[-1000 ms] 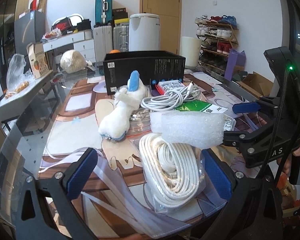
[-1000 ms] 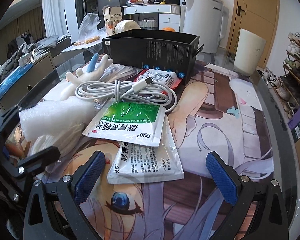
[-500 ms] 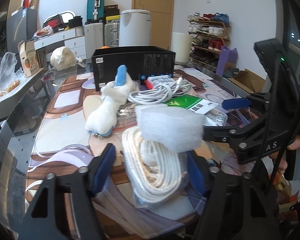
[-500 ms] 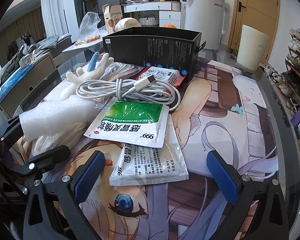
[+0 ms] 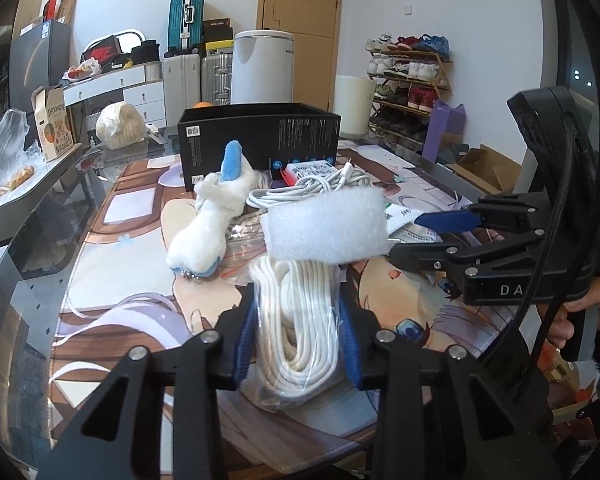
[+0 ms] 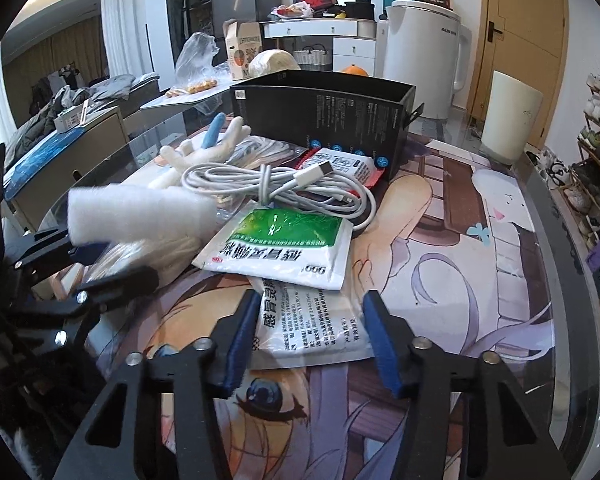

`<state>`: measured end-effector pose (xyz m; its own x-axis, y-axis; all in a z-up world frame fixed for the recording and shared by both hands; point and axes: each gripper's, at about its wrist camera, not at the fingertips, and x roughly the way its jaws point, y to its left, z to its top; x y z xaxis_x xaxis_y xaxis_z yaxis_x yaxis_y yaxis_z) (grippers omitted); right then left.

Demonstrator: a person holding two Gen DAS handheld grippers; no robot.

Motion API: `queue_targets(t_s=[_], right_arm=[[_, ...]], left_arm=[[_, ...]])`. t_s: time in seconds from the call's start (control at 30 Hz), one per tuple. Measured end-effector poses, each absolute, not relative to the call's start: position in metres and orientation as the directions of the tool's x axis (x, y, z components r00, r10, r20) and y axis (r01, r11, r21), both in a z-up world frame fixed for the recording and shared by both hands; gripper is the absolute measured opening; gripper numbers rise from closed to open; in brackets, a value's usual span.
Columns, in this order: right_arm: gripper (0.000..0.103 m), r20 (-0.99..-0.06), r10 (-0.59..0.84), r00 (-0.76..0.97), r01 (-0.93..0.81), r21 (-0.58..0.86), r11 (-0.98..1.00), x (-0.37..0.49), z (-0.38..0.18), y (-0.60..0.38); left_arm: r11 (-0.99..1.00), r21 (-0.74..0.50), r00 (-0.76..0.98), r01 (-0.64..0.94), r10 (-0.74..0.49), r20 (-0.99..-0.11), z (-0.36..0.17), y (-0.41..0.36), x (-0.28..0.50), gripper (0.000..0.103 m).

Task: Organize soft objects
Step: 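Reach the left tool to the bagged white rope while the right tool reaches the white sachet, then grasp and lift the bagged rope with left tool while right tool lifts the white sachet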

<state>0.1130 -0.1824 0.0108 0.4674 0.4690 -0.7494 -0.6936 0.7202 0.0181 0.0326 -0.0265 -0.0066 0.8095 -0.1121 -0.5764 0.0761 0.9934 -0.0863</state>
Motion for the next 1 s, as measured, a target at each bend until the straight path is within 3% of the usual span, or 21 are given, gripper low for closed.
queue_targets(t_s=[0.53,1.0], right_arm=[[0.046,-0.655,0.572,0.494,-0.728,0.047,0.684,0.086,0.042,-0.195],[0.046,-0.569,0.6,0.562,-0.708,0.045,0.705,0.087,0.079,-0.2]], left_arm=[[0.989,-0.108,0.874,0.098,-0.138,-0.466,0.025,-0.023,0.014,0.031],[0.995,-0.097,0.905,0.038,-0.076,-0.419,0.05,-0.001,0.025,0.031]])
